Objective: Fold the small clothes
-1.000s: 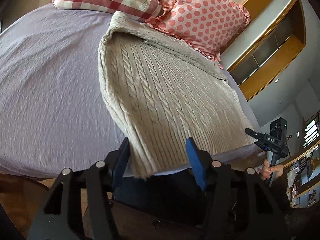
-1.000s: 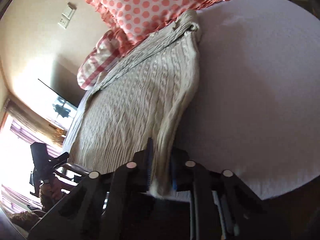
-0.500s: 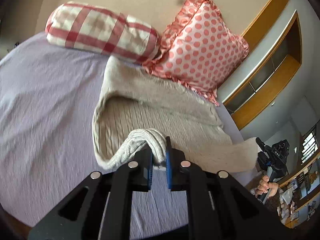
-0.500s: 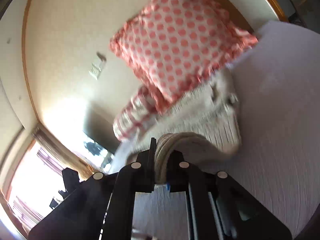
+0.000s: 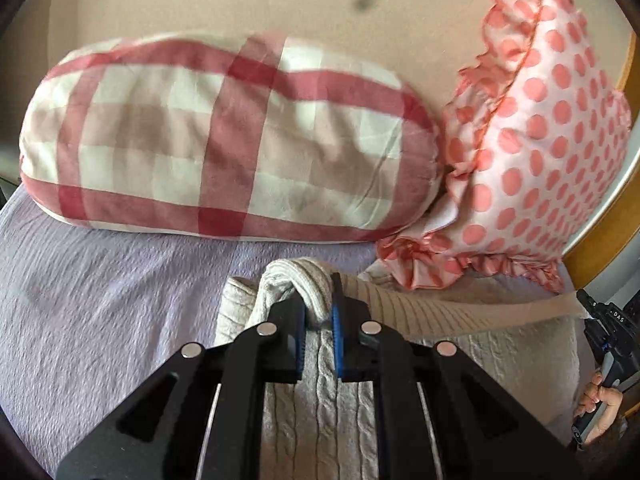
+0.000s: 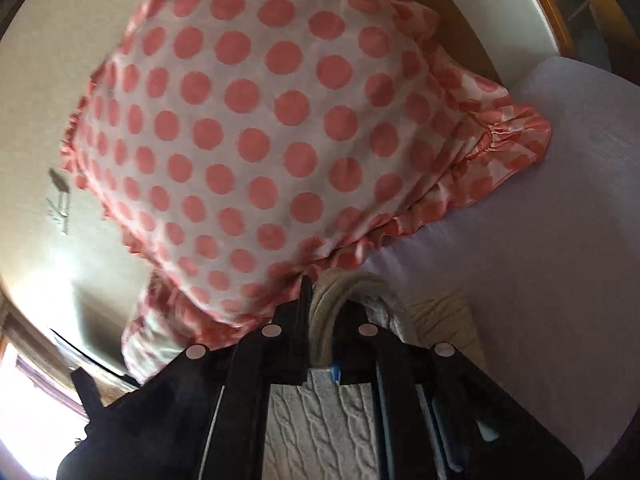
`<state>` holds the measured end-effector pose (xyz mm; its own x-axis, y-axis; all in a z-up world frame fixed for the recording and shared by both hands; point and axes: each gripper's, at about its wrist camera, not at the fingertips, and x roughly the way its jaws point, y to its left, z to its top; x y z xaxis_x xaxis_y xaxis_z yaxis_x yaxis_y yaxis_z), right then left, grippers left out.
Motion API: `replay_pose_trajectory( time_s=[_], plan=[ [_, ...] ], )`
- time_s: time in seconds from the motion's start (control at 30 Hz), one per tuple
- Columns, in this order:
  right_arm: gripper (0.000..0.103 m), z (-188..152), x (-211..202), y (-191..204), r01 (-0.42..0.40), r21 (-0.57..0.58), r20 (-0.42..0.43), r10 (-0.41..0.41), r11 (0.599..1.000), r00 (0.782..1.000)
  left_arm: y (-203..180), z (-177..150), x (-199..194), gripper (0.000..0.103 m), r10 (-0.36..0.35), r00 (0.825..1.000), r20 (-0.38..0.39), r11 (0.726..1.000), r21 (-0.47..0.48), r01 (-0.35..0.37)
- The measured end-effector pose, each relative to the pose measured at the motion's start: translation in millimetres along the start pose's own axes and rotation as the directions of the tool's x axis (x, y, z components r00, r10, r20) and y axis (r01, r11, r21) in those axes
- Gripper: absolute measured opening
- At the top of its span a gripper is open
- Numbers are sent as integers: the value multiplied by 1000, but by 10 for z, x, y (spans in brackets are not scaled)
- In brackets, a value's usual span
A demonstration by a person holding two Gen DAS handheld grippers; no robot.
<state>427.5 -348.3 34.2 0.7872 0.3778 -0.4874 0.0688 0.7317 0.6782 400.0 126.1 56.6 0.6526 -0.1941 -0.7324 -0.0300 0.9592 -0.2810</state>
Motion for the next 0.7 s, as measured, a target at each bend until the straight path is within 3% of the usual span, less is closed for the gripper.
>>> replay_pose_trajectory(
  time_s=[0.07,0.13,0.23,0.27,0.3,0.33,0.4,0.47,0.53,0.63,0.7],
  plan=[
    [8,-12,294,-42,106,-1,-86,-106,994,991,29,12,250,13,22,997,-71,999,-24,-24],
    [13,-10,445,-91,155,28,-160,-148,988,976,77,4,299,15,2,997,-81,999,-49,-6],
    [22,59,395,-97,100,38,-167,-93,994,981,182,57,121,24,-65,997,-33,994,-87,62],
    [25,77,347,-93,78,36,-156,-72,996,985,223,87,19,34,-52,999,-6,994,-93,51],
    [40,97,260,-82,57,33,-135,-52,998,990,267,99,-91,41,-39,999,21,995,-94,41],
    [66,102,161,-70,42,28,-111,-39,999,993,305,102,-209,42,-31,999,45,995,-91,35],
    [95,113,-114,-26,70,7,-18,-70,998,997,326,65,-418,43,-40,997,65,996,-83,45],
    [95,77,-429,10,26,-21,73,-25,999,997,300,-24,-590,48,-87,994,66,994,-57,91],
    [95,-13,-554,66,-11,-45,57,13,999,998,217,-145,-668,51,-147,989,34,989,-27,148],
    [95,-270,-475,233,-60,-114,-94,49,992,994,59,-330,-586,54,-196,979,-50,980,11,197],
    [95,-458,-347,311,-80,-134,-193,53,988,980,-63,-436,-413,54,-179,979,-97,983,31,183]
  ],
)
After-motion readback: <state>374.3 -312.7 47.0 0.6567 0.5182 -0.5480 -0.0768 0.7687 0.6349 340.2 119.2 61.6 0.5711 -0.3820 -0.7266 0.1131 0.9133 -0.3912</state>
